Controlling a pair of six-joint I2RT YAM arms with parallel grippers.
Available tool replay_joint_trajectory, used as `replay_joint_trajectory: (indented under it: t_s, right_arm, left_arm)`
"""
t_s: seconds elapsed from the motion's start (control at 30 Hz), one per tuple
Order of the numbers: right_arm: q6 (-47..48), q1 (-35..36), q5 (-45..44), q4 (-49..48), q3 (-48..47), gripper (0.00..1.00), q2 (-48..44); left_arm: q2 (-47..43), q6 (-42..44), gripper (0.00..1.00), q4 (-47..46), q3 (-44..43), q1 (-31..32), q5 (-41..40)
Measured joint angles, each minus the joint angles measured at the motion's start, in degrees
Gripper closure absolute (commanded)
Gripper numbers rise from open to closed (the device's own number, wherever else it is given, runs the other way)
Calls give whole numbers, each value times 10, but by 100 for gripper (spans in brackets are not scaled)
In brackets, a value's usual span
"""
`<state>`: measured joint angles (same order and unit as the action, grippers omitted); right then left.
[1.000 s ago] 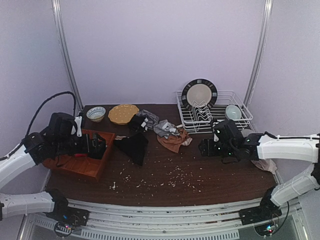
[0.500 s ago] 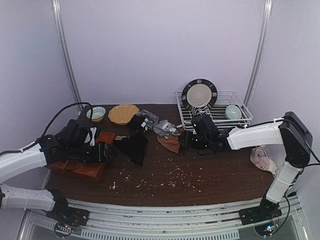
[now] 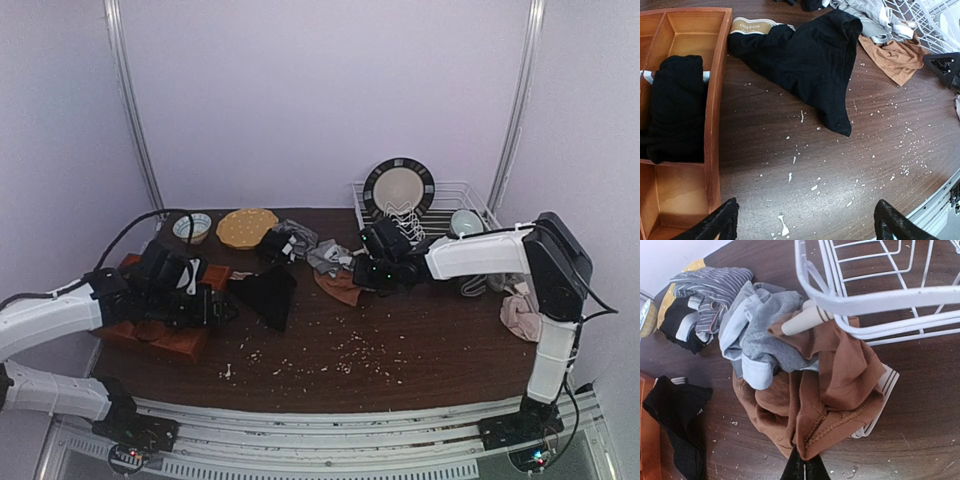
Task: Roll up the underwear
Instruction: Pick up the underwear from the center of the board, then move the underwear to the center of the board.
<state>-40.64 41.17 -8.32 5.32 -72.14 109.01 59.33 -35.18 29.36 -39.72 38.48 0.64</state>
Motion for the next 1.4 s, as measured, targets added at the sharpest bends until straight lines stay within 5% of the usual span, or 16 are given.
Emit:
replay_joint_trajectory:
  t_s: [0.2,0.53,0.8,1.13,1.4]
  right_arm:
    - [41,-3,6,36,-16,100,-46]
    - [142,-5,16,87,-35,100,-287]
    - [219,-6,21,148,-160,100,-414]
    - [224,-12,-24,200,3,100,-513]
    - [224,-13,-39,215,61,100,-582]
  left_arm:
    - [28,0,8,-16,0,2,2]
    - [130,0,9,-61,-28,3,8]
    - [316,8,9,-123,-181,37,41]
    - [573,47,13,-92,-427,134,-3]
    - [522,23,2,-21,-362,127,-139]
